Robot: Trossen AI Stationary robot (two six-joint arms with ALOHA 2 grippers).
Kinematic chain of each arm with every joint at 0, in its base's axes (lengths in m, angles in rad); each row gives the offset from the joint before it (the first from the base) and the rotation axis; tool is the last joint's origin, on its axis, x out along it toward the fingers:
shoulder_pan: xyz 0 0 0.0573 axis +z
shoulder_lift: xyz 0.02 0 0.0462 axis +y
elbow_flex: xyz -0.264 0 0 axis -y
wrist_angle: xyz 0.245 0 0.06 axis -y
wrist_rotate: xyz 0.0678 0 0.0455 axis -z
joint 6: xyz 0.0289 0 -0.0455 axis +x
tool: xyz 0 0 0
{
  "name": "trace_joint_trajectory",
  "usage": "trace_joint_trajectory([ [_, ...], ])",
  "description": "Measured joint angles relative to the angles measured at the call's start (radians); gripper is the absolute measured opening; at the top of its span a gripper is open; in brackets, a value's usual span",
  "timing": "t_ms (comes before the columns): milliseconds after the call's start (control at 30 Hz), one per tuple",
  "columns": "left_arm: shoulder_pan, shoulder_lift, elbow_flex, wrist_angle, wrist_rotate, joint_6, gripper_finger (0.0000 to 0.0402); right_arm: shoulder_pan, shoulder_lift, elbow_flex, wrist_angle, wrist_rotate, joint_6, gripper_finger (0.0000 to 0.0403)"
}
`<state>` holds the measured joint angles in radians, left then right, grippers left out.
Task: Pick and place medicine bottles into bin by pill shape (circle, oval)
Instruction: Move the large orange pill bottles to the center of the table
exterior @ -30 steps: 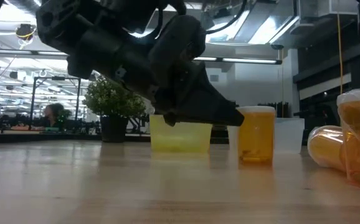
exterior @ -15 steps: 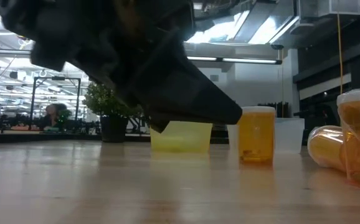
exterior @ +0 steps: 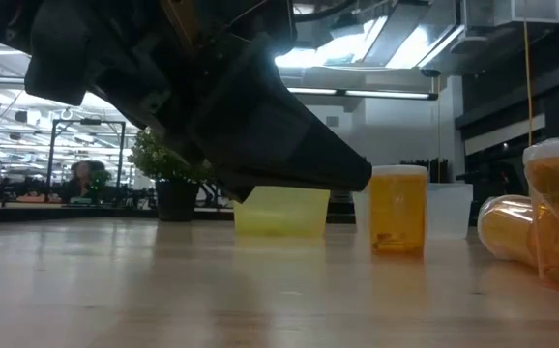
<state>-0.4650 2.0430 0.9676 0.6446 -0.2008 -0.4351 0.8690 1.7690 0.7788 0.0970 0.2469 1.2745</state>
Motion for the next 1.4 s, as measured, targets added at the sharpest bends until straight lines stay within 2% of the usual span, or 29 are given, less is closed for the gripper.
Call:
trace_joint_trajectory([
  [267, 0.008, 0.000, 0.000, 0.000, -0.001, 0.000, 0.0004, 0.000, 0.019, 0.001, 0.023, 0.185, -0.038, 0.0169],
  [400, 0.009, 0.000, 0.000, -0.001, -0.001, 0.001, 0.0004, -0.002, 0.019, 0.001, 0.033, 0.231, -0.051, 0.0169],
  [633, 0.009, 0.000, 0.000, -0.001, -0.001, 0.001, 0.0004, -0.012, 0.019, 0.001, 0.033, 0.376, -0.049, 0.0169],
  [967, 0.009, 0.000, -0.001, -0.001, -0.001, 0.001, 0.0004, -0.101, 0.019, 0.001, 0.030, 0.391, -0.051, 0.0169],
  [1400, 0.009, 0.000, -0.001, -0.009, -0.001, 0.001, 0.0004, -0.168, 0.019, 0.002, -0.085, 0.390, -0.055, 0.0169],
])
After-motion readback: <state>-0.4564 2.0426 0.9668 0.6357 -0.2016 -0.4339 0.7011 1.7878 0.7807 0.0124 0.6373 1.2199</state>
